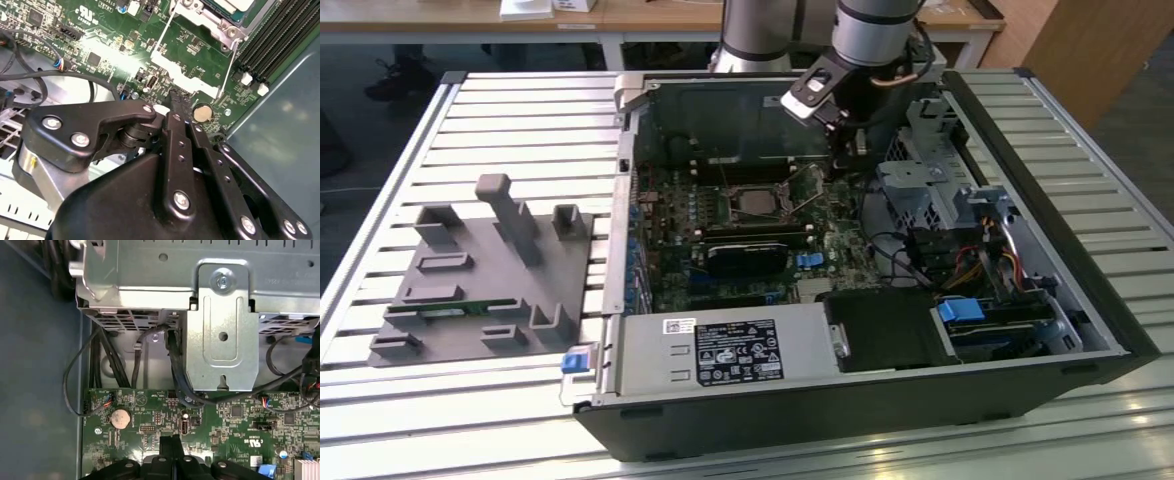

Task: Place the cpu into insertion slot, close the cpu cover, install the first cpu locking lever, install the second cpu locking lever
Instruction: 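Close the cpu cover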

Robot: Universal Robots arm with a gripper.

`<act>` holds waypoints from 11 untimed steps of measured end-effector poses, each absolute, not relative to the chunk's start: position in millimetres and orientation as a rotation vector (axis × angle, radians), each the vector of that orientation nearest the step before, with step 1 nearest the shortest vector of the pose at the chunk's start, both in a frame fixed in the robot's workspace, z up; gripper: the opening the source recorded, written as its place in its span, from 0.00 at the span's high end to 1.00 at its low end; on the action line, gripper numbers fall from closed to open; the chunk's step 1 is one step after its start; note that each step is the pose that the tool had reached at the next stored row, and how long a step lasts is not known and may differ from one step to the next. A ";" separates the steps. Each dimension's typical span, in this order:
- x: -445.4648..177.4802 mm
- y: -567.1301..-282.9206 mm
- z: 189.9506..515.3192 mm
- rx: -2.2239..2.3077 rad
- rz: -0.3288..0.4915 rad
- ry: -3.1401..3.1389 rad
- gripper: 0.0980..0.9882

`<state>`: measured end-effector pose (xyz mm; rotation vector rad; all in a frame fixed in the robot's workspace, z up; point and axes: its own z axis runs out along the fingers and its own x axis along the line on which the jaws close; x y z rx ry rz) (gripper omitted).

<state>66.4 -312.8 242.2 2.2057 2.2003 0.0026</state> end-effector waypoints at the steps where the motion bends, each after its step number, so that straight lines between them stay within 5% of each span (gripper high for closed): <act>1: 66.4 -312.8 241.4 2.206 0.002 2.201 0.99; 11: 45.7 -312.8 240.3 2.206 0.001 2.201 0.99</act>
